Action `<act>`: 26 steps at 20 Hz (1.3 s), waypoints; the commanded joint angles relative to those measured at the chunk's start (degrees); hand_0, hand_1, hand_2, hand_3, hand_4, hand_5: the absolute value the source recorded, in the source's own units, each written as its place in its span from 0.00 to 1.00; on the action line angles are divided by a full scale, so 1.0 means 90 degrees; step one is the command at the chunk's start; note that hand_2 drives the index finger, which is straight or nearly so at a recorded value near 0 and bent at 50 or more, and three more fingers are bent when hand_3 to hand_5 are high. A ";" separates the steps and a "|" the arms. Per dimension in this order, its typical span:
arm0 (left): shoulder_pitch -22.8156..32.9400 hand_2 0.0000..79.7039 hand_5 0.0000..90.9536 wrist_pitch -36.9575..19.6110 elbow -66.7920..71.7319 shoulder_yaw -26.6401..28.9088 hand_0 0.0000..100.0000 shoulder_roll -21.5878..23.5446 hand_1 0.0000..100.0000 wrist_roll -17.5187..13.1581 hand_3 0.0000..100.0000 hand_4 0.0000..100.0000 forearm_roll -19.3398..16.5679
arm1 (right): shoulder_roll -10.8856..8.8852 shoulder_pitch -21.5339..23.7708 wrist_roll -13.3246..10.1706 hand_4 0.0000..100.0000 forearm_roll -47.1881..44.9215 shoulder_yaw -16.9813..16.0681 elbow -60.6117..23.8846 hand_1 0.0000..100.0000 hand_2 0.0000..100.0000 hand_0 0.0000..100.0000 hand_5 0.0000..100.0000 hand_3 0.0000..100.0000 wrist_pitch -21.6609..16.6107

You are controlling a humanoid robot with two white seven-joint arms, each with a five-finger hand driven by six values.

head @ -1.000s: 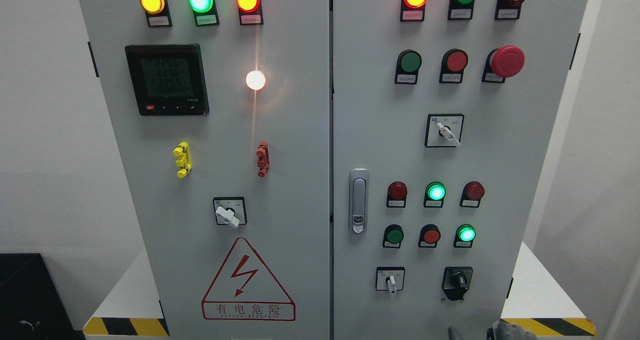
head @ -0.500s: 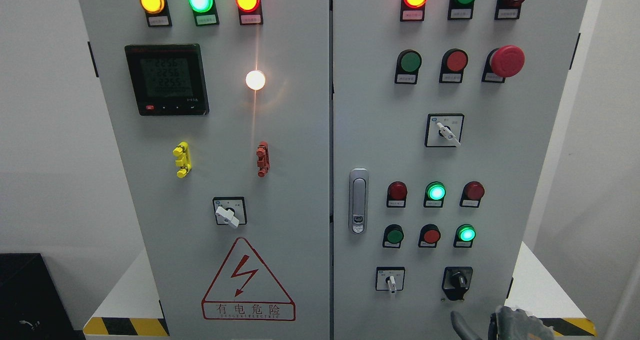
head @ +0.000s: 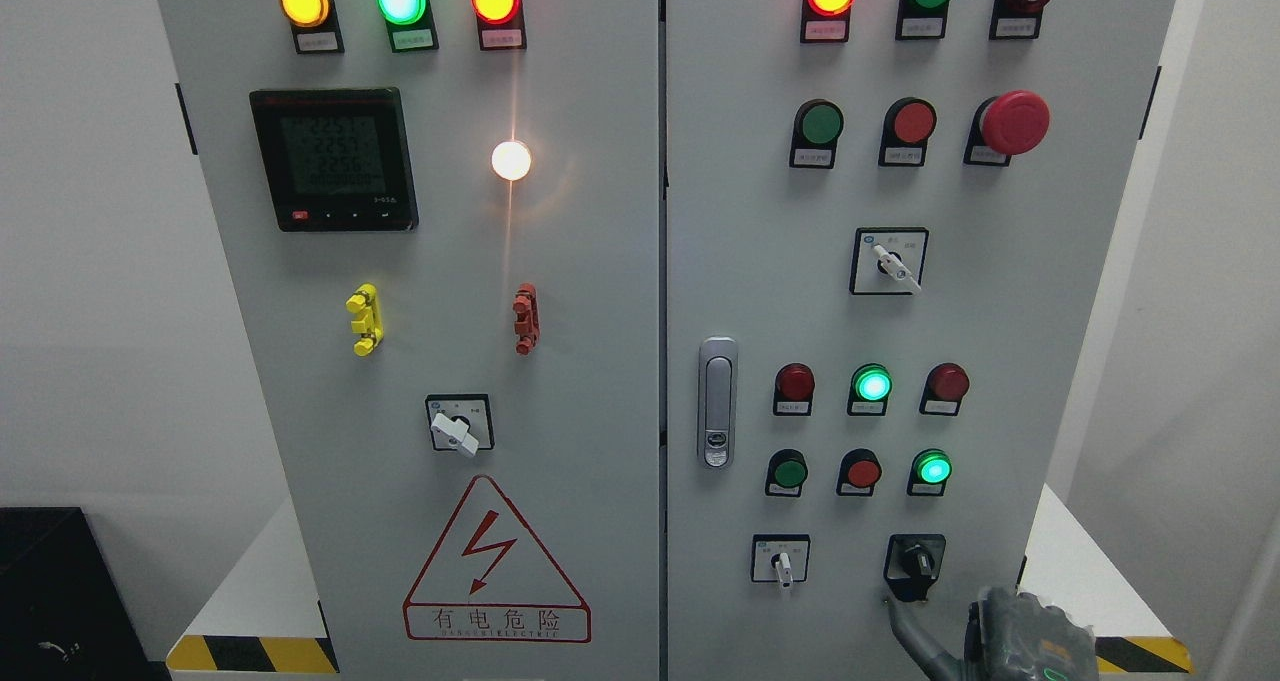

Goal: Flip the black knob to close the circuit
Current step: 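Raise the right hand up to the black rotary knob near the bottom, then twist the black rotary knob with the right hand fingers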

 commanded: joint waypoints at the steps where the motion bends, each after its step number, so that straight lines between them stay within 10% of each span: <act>1: 0.0137 0.00 0.00 0.0005 -0.0146 0.0000 0.12 0.0000 0.56 -0.0002 0.00 0.00 0.0000 | -0.0009 -0.0133 0.0126 0.92 0.0072 0.0002 0.0048 0.02 0.92 0.00 0.97 1.00 0.0004; 26: 0.0137 0.00 0.00 0.0005 -0.0146 0.0000 0.12 0.0000 0.56 -0.0002 0.00 0.00 0.0000 | -0.0097 -0.0289 0.0302 0.92 0.0170 -0.0428 0.0331 0.03 0.93 0.00 0.96 1.00 0.0004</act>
